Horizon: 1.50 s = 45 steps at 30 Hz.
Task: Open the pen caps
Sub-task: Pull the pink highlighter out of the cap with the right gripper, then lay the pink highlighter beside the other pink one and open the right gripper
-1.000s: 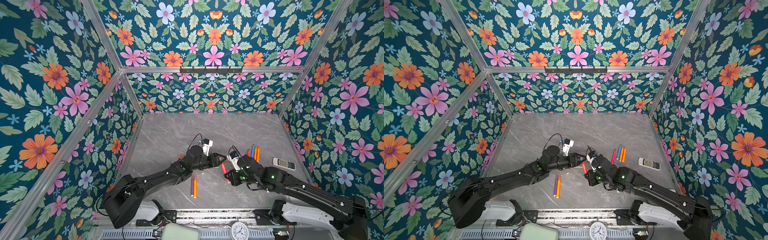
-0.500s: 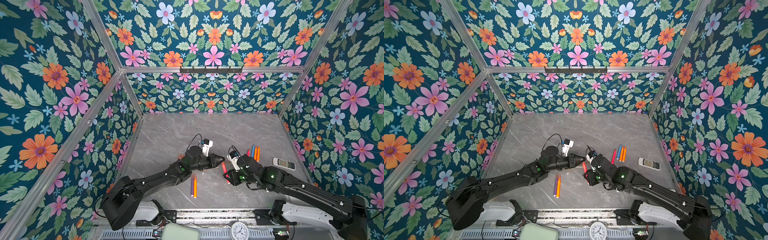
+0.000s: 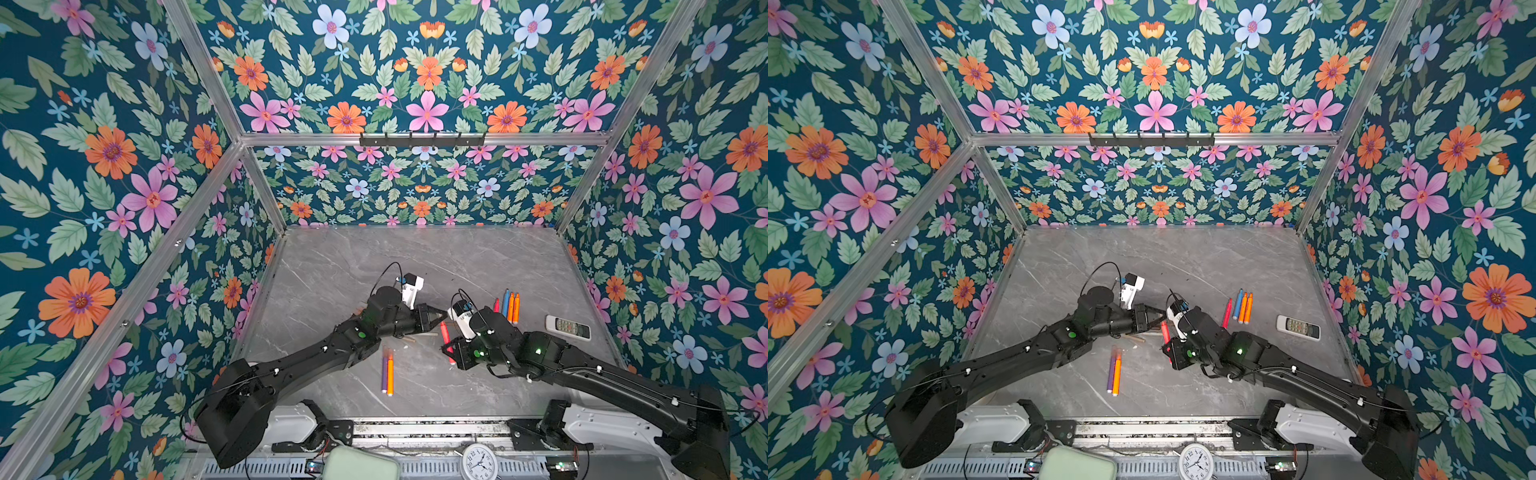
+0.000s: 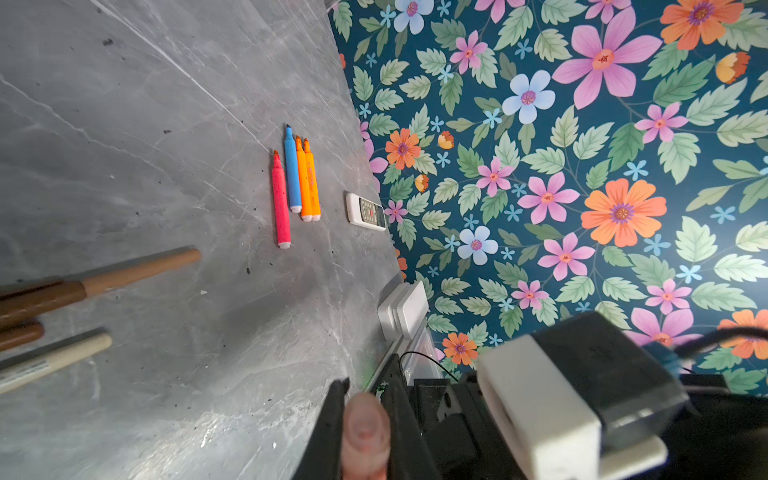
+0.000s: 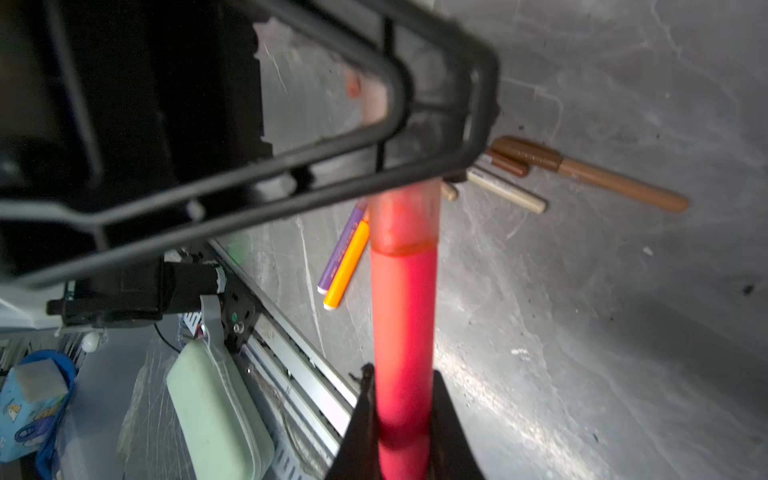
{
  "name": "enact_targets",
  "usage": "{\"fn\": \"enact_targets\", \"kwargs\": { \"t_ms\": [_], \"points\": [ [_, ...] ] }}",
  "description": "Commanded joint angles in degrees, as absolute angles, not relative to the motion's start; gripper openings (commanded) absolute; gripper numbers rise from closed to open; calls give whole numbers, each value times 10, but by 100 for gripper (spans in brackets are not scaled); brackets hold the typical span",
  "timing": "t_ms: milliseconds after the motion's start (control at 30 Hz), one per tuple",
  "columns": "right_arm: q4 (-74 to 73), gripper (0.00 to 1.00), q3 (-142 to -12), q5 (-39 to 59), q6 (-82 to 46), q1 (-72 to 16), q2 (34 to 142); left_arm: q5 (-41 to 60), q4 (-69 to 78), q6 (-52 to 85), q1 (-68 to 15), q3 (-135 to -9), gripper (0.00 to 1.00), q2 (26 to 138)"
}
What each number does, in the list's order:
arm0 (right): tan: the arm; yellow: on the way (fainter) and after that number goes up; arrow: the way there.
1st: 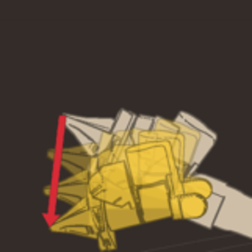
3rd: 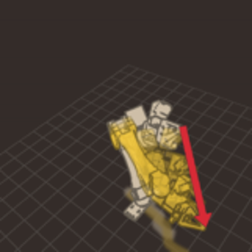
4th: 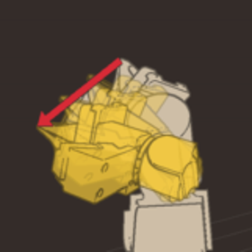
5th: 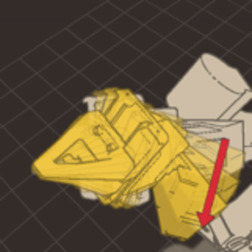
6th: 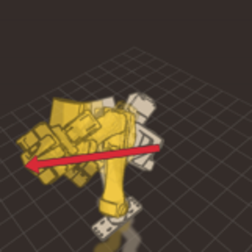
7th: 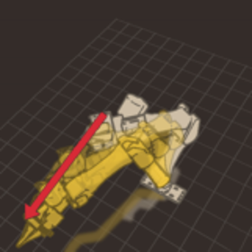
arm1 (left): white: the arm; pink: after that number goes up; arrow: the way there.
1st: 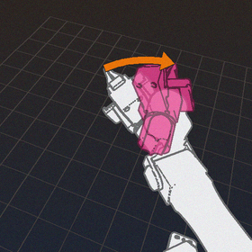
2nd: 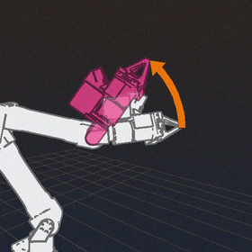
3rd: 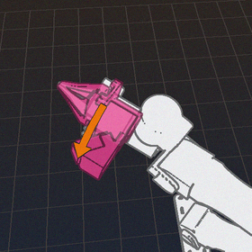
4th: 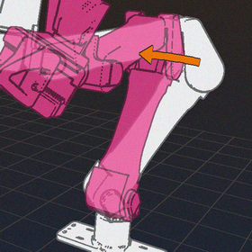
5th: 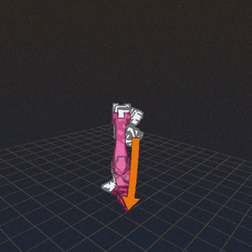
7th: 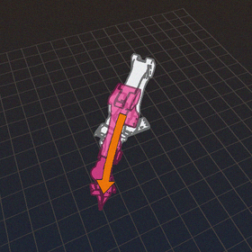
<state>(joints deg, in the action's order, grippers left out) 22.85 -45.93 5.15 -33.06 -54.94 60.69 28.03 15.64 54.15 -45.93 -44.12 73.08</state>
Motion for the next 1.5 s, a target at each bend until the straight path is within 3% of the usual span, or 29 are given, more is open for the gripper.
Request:
{"fn": "enact_targets", "kwargs": {
  "t_ms": [0, 267, 733, 833, 967, 1067, 1333, 1467],
  "points": [
    [264, 0, -454, 65, -337, -551, 609, 251, 120, 485, -416, -485, 0, 718],
    [260, 0, -429, 81, -348, -552, 597, 273, 62, 443, -334, -540, 0, 715],
    [243, 0, -430, 118, -344, -567, 641, 293, 73, 440, -287, -584, 0, 747],
    [238, 0, -424, 109, -353, -569, 639, 296, 70, 436, -285, -592, 0, 752],
    [310, 0, -433, 8, -396, -559, 624, 237, -22, 396, -278, -596, 0, 748],
    [351, 0, -425, 0, -413, -497, 611, 219, -41, 390, -250, -550, 0, 737],
    [345, 0, -393, 73, -360, -224, 598, 224, -13, 392, -215, -456, 0, 679],
    [337, 0, -433, 15, -304, -185, 672, 223, -20, 380, -215, -452, 0, 671]
  ]
}}
